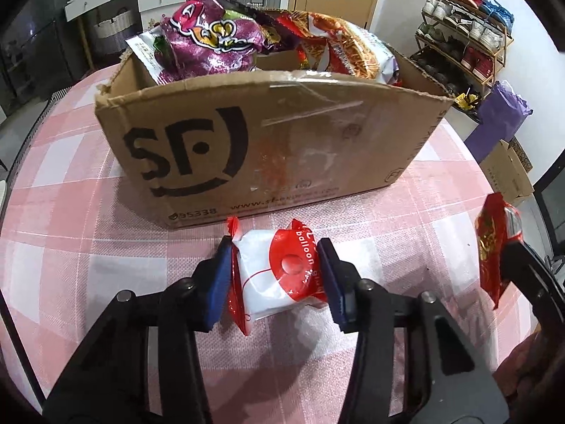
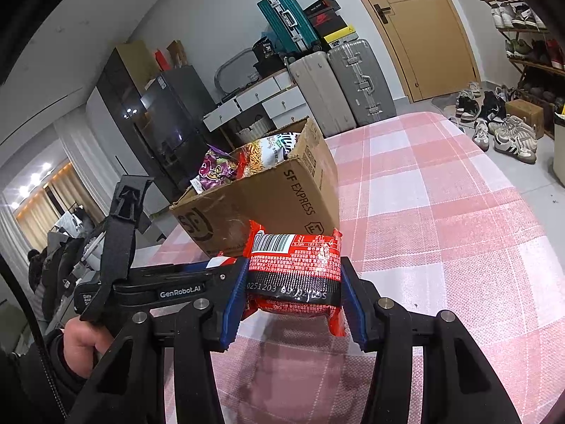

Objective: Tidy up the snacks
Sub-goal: 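Carry both packs over the box and open both tools to drop them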

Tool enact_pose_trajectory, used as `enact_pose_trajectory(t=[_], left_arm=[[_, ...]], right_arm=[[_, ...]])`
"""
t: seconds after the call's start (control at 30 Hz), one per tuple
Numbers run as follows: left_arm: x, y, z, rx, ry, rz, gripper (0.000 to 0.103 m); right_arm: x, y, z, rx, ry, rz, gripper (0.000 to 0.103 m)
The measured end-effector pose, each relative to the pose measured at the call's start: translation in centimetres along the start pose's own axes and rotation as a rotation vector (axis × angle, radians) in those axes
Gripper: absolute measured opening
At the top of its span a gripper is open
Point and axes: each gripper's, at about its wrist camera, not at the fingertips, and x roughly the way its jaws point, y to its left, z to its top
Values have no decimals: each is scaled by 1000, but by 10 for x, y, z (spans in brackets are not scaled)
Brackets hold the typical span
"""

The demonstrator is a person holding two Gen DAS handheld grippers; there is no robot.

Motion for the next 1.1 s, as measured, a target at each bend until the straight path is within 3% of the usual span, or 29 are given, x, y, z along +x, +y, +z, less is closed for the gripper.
enact_pose_trajectory(t=[0.27,0.6,0.8,1.1], left_arm=[[-36,-5,-16,10,-30,-19,44],[-116,9,-40,0,-96,-44,44],[-165,26,-61,-5,-143,-70,44],[-226,54,-56,7,-204,-113,45]], right_arm=[[-2,1,-1,-1,-5,-6,50],[-1,12,-1,-53,-3,-28,50],[-11,36,2,-89,-8,-8,50],[-26,99,28,-208,-20,60,50]])
